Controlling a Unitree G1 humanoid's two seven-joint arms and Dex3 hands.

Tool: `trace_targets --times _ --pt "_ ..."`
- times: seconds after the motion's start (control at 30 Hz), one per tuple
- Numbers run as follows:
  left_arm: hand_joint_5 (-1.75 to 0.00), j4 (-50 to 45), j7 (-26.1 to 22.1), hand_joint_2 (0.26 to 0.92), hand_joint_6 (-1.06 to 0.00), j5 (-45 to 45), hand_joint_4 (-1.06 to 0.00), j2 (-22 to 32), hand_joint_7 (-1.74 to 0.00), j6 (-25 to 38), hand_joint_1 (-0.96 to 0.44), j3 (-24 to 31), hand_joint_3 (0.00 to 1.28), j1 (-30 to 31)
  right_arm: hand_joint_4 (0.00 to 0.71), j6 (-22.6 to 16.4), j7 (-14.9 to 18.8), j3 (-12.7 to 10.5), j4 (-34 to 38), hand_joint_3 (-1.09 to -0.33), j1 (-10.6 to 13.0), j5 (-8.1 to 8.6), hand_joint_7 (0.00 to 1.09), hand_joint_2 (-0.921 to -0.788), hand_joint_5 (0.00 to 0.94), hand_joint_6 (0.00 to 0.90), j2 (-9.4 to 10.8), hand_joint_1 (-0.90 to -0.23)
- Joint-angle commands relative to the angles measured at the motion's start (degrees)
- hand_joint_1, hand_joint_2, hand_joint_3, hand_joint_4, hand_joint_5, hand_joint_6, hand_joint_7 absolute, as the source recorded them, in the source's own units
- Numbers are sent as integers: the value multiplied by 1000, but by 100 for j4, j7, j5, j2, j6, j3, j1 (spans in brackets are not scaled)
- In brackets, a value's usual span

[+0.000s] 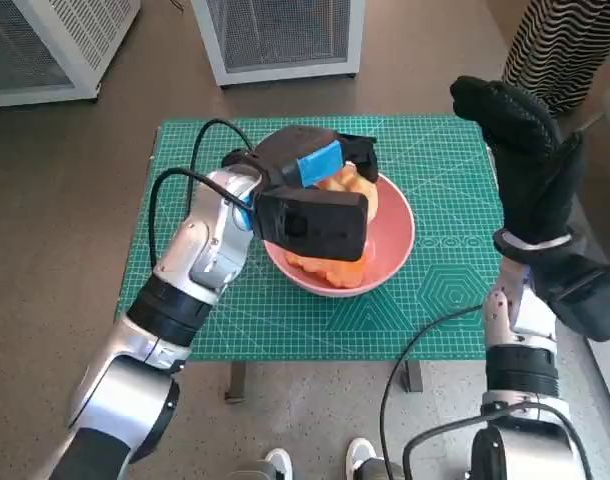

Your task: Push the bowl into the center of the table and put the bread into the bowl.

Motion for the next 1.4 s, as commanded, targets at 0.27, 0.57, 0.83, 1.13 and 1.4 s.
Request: trace_targets --times 0.27,0.57,0.83,1.13,1.4 --pt "-20 -159 202 907 -358 71 -379 151 -221 -105 -317 27 43 144 233 38 -107 4 8 -725 154 -48 593 -921 3 15 -15 -556" --pt "-1 145 528 920 -300 -854 -308 234 -150 -1232 -361 712 42 385 233 57 -229 44 -33 -727 129 -117 590 -921 2 16 16 -556" --pt "0 600 496 921 -223 -2029 -228 135 -106 -2181 -443 1514 98 529 235 104 -271 93 -48 -729 77 -114 588 -921 3 16 27 -553" --pt "-8 235 113 921 -192 -3372 -218 -23 -99 -2471 -446 2314 175 869 236 225 -288 164 -176 -729 25 -108 596 -921 3 20 33 -561" --pt "-16 -597 160 921 -119 -4070 -241 -236 -293 -2620 -458 2708 274 1262 236 336 -358 256 -388 -730 -54 -216 603 -921 2 10 -18 -564"
